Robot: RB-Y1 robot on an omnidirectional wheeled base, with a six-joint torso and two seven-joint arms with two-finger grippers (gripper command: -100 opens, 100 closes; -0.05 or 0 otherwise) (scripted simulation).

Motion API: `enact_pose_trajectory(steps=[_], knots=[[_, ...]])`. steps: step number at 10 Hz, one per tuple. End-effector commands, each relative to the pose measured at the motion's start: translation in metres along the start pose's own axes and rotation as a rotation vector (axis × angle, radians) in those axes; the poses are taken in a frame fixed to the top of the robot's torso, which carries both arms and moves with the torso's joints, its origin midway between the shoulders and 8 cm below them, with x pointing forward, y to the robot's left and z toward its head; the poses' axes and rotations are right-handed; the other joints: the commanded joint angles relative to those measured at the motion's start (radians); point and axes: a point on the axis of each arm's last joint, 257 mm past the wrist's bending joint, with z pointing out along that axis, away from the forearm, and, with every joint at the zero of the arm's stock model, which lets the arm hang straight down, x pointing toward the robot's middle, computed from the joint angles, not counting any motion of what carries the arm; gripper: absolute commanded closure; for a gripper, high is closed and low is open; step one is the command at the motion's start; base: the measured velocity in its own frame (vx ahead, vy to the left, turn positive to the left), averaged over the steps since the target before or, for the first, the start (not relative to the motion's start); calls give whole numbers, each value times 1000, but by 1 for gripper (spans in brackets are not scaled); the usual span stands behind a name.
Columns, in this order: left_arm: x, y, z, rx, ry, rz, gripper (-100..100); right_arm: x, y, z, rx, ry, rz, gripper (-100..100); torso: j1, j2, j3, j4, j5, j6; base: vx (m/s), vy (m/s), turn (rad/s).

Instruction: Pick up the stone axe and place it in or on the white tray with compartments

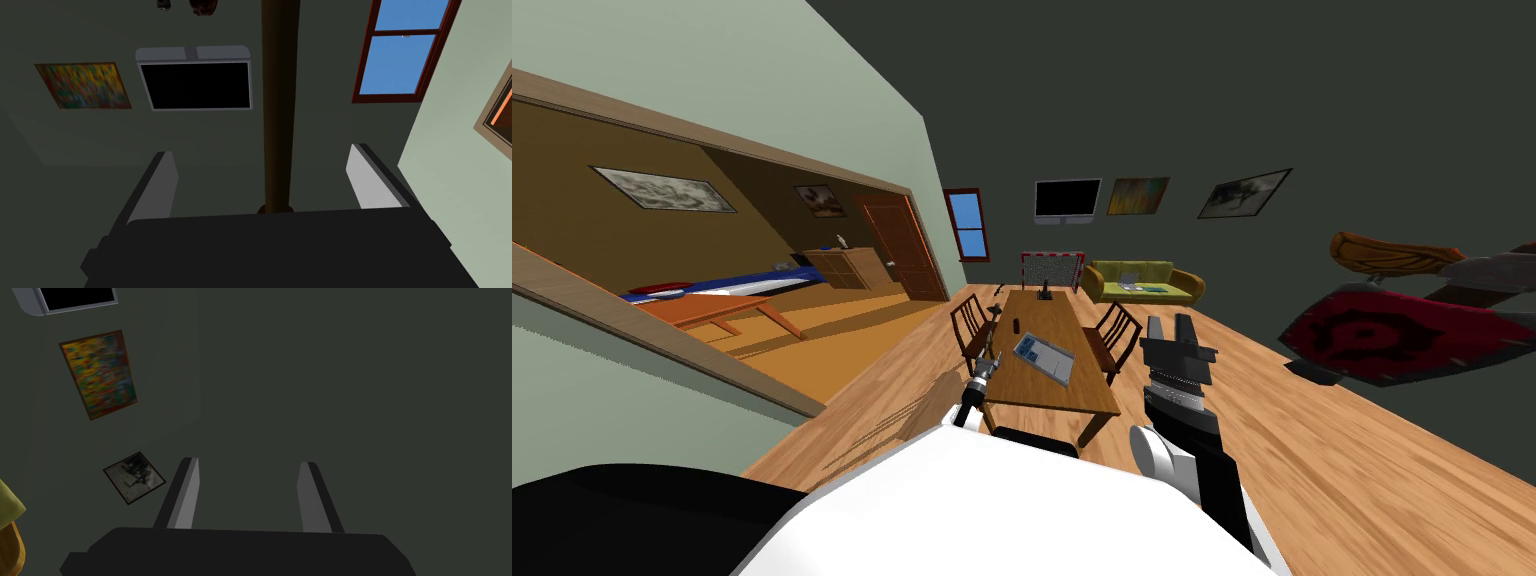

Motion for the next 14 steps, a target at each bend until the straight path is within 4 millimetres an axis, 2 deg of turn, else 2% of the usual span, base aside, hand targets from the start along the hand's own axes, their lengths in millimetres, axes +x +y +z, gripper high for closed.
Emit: enact_pose_trajectory(steps=[1,2,6,7,8,12,14], knots=[[0,0,0,0,0,0,-100,0,0,0,0,0,0,0,0,0,0,0,0,0,19,-23,33],[0,-1,0,2,-1,1,100,0,0,0,0,0,0,0,1,1,1,0,0,0,0,0,0],[0,-1,0,1,-1,-1,100,0,0,0,0,0,0,0,2,2,1,0,0,1,1,1,4],[0,-1,0,1,-1,-1,0,0,0,0,0,0,0,0,2,2,1,0,0,1,0,0,0],[-2,14,1,-28,-2,5,100,0,0,0,0,0,0,0,2,2,1,0,0,1,-30,60,-231],[0,37,-2,-77,-1,7,100,0,0,0,0,0,0,0,5,5,3,1,1,1,-50,36,-148],[2,56,-5,-119,1,8,100,0,0,0,0,0,0,0,5,4,2,-1,1,0,-54,-5,-182]])
